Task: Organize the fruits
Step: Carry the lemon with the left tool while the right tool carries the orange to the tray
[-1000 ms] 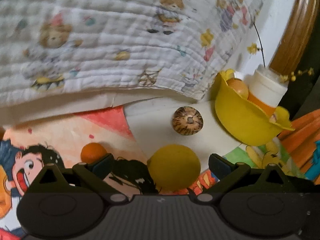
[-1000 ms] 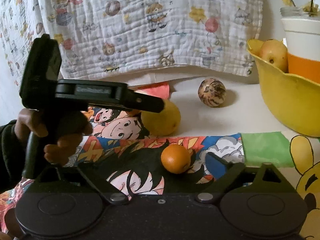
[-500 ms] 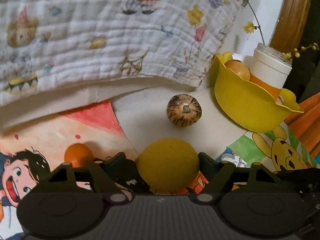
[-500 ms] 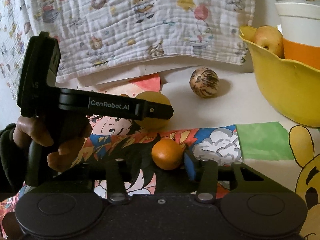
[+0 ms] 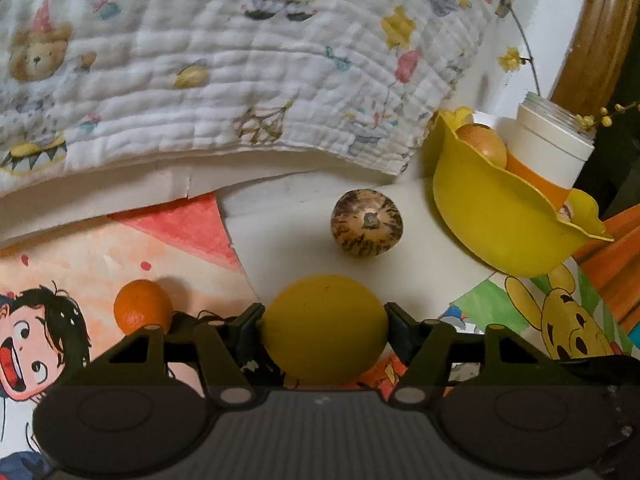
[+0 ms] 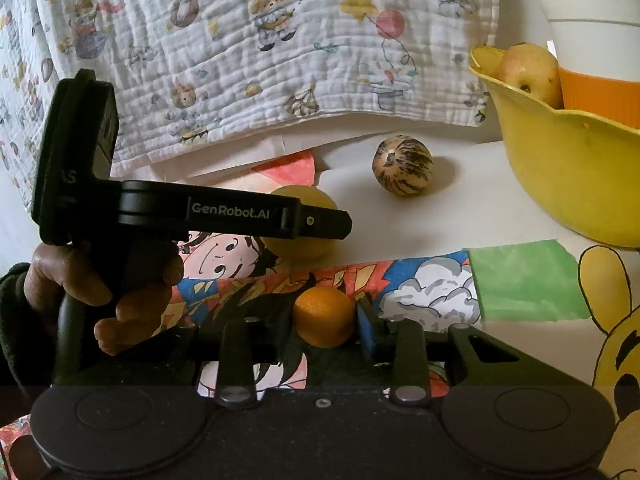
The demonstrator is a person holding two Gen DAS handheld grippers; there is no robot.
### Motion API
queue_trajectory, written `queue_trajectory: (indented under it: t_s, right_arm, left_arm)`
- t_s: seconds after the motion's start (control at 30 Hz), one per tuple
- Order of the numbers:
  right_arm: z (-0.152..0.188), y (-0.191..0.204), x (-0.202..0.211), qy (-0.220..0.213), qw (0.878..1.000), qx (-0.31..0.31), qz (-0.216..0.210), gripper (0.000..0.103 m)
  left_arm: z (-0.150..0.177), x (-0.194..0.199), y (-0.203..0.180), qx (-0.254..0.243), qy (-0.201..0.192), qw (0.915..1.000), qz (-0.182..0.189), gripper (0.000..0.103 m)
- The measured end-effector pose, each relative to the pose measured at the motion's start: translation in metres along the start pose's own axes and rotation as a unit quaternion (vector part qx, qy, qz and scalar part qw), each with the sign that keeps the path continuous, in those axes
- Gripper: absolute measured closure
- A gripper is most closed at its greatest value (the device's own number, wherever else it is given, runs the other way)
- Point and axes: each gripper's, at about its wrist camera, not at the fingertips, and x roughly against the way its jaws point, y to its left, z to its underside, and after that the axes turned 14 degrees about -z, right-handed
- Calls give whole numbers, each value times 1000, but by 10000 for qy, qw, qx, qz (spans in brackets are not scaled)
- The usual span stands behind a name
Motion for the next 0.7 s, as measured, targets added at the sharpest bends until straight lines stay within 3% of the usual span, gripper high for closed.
queue_trajectory:
  t_s: [0.37, 0.7]
  right_arm:
    - [0, -2, 2, -23, 9999, -72, -96, 66]
    - [2, -3, 4, -20, 9993, -142, -336, 67]
  left_arm:
    - [2, 0, -7, -71, -23, 9998, -165, 38]
    - [15, 45, 4, 151, 56, 9989, -441, 39]
